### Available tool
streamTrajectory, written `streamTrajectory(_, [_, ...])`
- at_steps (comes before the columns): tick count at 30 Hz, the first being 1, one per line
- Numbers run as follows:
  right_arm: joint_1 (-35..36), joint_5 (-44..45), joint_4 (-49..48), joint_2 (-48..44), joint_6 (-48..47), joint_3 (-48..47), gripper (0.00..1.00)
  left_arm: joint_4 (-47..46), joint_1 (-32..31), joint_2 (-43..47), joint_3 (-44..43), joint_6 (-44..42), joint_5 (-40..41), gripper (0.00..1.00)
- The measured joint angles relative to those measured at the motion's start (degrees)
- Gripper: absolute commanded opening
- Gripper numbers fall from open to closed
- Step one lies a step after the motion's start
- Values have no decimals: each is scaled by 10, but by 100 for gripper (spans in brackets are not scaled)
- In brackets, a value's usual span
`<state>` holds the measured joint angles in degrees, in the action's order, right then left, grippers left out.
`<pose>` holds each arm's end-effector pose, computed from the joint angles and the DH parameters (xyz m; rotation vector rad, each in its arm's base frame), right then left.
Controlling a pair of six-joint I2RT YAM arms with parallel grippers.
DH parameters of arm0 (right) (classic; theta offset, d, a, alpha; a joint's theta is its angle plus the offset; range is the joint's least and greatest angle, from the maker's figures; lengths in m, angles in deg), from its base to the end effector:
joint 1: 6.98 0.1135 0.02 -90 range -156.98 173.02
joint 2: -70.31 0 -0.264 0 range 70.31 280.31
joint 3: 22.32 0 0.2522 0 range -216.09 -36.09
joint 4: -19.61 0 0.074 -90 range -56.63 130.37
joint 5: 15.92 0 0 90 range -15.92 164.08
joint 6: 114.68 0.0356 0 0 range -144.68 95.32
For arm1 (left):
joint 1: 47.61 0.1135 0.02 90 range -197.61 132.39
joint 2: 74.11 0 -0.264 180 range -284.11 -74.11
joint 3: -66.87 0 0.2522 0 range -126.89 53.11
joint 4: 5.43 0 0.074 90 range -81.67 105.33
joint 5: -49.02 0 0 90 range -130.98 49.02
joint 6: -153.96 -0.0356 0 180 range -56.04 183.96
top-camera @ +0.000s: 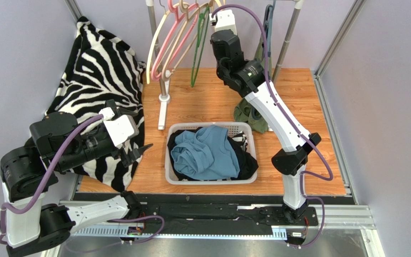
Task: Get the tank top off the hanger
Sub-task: Place the hanger at the clothesline.
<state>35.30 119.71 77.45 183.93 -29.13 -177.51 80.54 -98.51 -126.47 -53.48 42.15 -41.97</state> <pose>0.3200 0.2566 0.4950 -0.1812 1.7661 -0.2622 0.0358 -0.0450 0.5225 1.1364 1.5237 -0.3628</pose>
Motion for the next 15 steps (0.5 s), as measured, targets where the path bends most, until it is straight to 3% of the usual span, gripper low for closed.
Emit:
streamTrajectory(3, [3,-1,-2,5,2,0,1,0,1,-1,0,0,0,99])
streamTrajectory(7, [10,-2,-2,6,2,0,52,-1,4,-8,0,0,0,99])
streamTrajectory(13, [19,-27,-2,-2,17,24,92,-1,6,-26,0,0,0,99])
streamTrajectory(15, [19,-44,0,-8,21,37,100,0,8,-33,-1,1,0,99])
